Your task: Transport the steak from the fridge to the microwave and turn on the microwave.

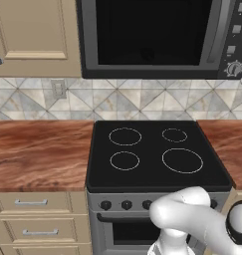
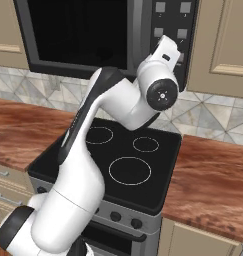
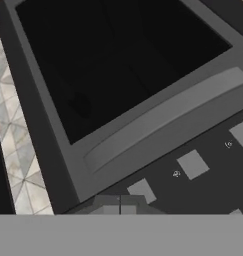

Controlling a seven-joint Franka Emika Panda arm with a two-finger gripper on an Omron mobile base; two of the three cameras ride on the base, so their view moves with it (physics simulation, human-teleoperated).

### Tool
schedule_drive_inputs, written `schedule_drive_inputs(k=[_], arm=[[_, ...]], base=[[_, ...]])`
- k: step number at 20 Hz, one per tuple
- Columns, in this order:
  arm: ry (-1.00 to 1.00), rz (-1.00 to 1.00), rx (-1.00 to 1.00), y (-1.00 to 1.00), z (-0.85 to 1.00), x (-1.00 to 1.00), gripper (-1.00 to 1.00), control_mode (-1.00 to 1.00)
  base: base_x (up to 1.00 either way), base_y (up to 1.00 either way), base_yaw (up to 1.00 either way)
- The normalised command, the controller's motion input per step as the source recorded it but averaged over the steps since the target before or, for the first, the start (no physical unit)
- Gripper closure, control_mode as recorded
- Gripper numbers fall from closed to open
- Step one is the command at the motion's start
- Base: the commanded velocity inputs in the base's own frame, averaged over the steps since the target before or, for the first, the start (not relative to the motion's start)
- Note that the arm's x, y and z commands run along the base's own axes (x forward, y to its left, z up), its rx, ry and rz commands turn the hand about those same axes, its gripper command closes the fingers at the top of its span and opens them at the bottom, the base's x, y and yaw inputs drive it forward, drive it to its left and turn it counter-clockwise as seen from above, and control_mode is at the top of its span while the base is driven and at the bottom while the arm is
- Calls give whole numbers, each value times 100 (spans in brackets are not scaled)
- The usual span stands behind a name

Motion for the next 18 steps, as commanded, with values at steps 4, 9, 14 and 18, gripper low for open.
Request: schedule_drive_inputs(k=[4,9,14,18], arm=[[0,0,0,0,0,27,100,-100],[0,0,0,0,0,22,100,-100],[0,0,0,-4,0,15,100,-100],[-1,0,0,-5,0,9,100,-100]], base=[[0,0,0],[0,0,0],[0,0,0],[0,0,0]])
